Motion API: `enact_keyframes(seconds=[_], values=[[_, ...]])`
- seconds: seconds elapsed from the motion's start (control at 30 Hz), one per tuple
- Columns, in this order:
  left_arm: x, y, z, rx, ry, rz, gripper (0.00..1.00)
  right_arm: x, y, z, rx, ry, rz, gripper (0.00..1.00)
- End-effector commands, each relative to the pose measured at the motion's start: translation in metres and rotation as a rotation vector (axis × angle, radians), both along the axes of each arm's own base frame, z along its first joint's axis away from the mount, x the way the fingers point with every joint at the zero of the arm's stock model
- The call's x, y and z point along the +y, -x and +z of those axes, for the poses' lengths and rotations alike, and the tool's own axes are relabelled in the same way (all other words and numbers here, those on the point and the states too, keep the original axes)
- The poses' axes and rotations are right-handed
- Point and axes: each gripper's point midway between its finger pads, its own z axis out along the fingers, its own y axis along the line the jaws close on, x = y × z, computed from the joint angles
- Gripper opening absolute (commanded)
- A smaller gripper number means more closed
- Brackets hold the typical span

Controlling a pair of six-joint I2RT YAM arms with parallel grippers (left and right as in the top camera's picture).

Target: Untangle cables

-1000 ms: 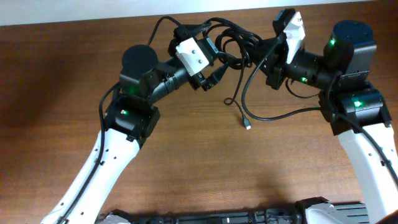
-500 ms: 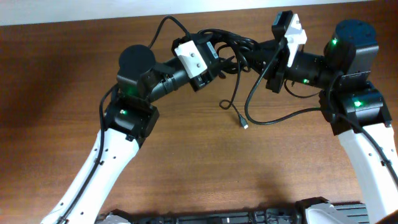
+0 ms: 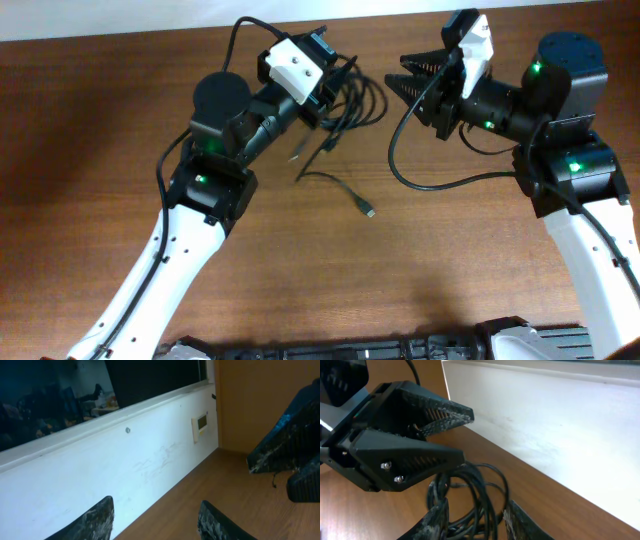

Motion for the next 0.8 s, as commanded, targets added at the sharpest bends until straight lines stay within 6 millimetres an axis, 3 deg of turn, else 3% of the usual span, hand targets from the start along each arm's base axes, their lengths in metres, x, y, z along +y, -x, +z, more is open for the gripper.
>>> enact_keyframes(seconds=[0.0, 0.23, 0.4, 0.47, 0.57, 0.63, 0.77], values=[[0.003, -0.003, 0.003, 0.005, 0.020, 0.016, 0.00, -0.003, 0.000, 0.007, -0.016, -0.001, -0.027, 0.36], [0.000, 0.000, 0.013, -0.031, 0.037, -0.005, 0.00, -0.036, -0.019, -0.030, 0.115, 0.098, -0.263, 0.36], [-0.014, 0.020, 0.030, -0.107, 0.057, -0.145, 0.00, -0.041, -0.010, -0.055, 0.189, 0.175, -0.265, 0.35], [-0.020, 0.030, 0.032, -0.170, 0.016, -0.205, 0.00, -0.038, -0.008, -0.055, 0.192, 0.169, -0.248, 0.35], [-0.034, 0.055, 0.029, -0.296, -0.075, -0.363, 0.00, -0.016, 0.009, -0.046, 0.104, 0.177, -0.054, 0.36], [-0.035, 0.065, 0.026, -0.357, -0.115, -0.428, 0.00, -0.012, 0.013, -0.044, 0.065, 0.193, -0.016, 0.36], [-0.019, 0.056, 0.019, -0.383, -0.165, -0.415, 0.00, -0.012, 0.021, -0.030, 0.011, 0.189, -0.008, 0.39]])
